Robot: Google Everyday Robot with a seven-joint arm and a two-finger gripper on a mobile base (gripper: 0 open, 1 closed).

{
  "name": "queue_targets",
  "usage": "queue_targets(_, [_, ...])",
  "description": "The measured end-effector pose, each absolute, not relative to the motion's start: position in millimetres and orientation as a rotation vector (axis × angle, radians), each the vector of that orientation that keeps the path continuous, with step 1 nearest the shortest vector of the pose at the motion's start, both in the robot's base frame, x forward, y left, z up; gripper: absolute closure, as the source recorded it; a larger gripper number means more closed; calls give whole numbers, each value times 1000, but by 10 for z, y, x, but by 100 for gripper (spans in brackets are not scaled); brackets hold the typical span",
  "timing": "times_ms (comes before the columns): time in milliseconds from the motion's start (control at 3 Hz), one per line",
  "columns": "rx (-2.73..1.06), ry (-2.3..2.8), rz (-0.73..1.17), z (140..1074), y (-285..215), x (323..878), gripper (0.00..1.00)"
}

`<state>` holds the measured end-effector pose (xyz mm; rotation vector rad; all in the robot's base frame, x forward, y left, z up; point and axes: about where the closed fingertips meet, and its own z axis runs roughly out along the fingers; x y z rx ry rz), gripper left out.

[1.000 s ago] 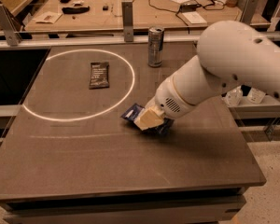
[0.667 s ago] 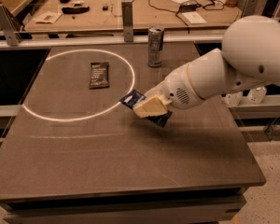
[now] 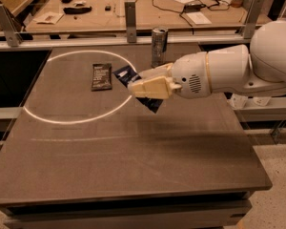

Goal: Pick rxbar blueberry

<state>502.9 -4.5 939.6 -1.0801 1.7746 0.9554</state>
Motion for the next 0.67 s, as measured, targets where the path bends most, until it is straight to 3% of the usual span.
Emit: queue_targets(667, [-1084,1613,1049,9585,48,4987,100])
